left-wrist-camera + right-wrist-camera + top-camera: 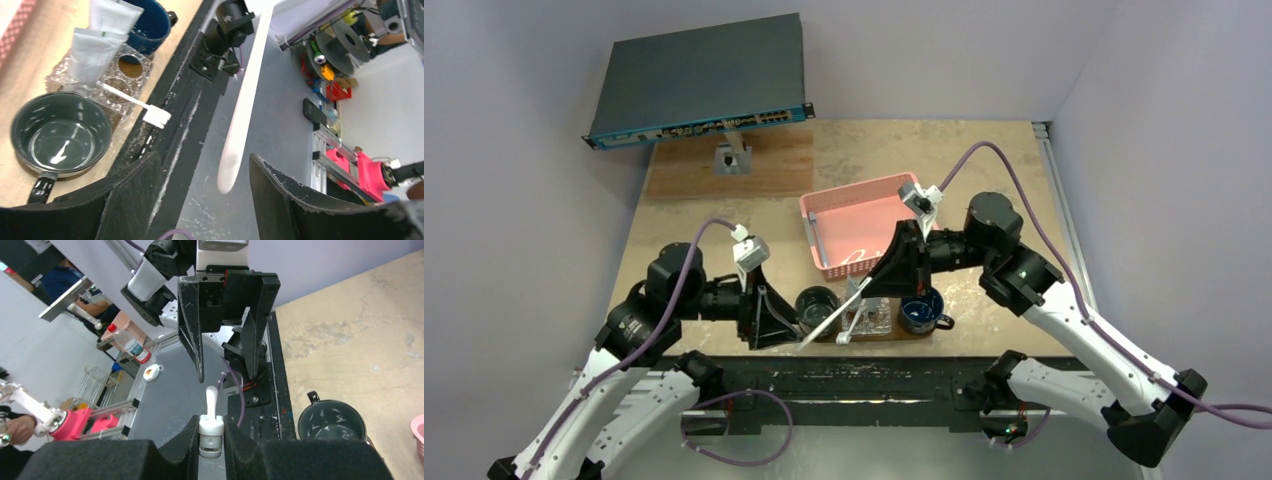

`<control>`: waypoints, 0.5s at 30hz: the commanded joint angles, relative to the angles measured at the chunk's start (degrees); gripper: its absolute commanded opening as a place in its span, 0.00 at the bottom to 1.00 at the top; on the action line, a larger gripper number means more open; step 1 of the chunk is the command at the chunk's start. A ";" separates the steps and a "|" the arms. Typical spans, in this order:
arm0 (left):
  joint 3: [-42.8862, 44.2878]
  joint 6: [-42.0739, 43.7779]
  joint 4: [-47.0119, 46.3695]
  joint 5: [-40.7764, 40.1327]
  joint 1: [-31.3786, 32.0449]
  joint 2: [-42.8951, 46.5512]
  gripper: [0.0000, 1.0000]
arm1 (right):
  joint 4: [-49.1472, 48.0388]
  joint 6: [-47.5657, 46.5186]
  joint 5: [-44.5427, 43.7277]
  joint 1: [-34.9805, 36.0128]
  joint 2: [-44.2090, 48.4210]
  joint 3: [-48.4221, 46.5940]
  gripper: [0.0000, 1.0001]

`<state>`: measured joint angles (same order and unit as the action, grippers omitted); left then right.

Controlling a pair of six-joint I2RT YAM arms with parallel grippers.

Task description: Prepare toiletry sets of a toothbrush and toothpaste on the tray

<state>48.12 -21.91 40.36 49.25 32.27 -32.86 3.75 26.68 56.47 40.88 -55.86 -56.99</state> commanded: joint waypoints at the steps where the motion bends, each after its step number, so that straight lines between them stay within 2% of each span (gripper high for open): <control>1: 2.25 -1.05 -2.32 -7.12 -0.19 1.16 0.66 | 10.46 -4.76 -5.58 0.51 2.63 -3.21 0.00; 6: 2.24 -1.38 -2.70 -11.51 -0.19 1.07 0.69 | 20.51 -6.29 -12.83 0.57 4.95 -7.15 0.00; 15: 0.92 -1.58 -4.06 -12.94 -0.19 0.61 0.69 | 39.91 -9.13 -30.26 0.58 6.79 -15.90 0.00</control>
<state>48.29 -23.03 39.16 37.85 32.27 -31.90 32.91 20.03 36.34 41.25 -49.89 -68.34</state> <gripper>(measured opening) 0.685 0.202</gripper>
